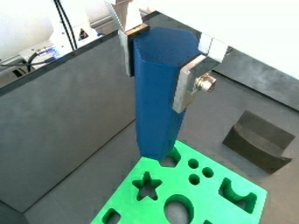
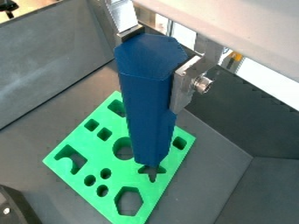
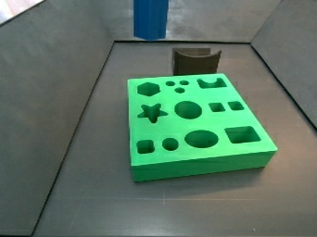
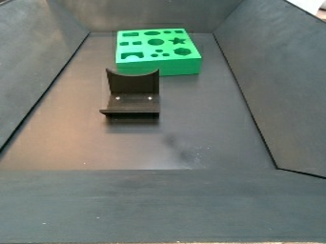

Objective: Pick up the hexagon object. Move up. Move to above the board. Insert the hexagon object.
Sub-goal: Insert the hexagon object.

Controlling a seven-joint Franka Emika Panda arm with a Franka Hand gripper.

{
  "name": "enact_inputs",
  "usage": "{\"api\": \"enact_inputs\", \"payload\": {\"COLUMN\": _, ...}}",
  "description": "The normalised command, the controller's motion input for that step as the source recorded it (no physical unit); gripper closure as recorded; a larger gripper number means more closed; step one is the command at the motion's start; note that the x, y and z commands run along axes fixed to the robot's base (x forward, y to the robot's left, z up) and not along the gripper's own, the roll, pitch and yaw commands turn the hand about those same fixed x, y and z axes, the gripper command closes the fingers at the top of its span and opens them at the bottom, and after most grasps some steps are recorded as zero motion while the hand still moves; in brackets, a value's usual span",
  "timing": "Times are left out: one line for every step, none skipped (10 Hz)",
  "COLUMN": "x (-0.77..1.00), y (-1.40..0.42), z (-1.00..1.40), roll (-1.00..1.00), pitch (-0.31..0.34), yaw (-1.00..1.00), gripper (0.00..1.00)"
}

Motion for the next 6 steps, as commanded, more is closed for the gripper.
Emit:
{"api": "enact_inputs", "payload": {"x": 0.04, "y": 0.19, "z": -0.34, "roll": 0.00, "pitch": -0.014, "yaw": 0.19, "gripper": 1.00}}
{"api": "enact_inputs", "payload": {"x": 0.04, "y": 0.22, "z": -0.42, "roll": 0.00, "pitch": -0.027, "yaw": 0.22, "gripper": 1.00}}
{"api": "enact_inputs", "payload": {"x": 0.00, "y": 0.24, "z": -0.47, "roll": 0.00, "pitch": -0.047, "yaw": 0.38, "gripper": 1.00}}
{"api": "enact_inputs", "payload": {"x": 0.00, "y": 0.24, "z": -0.48, "roll": 0.00, "pitch": -0.051, "yaw": 0.40, "gripper": 1.00}}
{"api": "enact_inputs", "payload": {"x": 0.00, "y": 0.22, "z": -0.47, "roll": 0.00, "pitch": -0.034, "yaw": 0.34, "gripper": 1.00}}
{"api": "enact_inputs", "payload": {"x": 0.02, "y": 0.23, "z": -0.55, "roll": -0.04, "pitch": -0.031, "yaw": 0.22, "gripper": 1.00}}
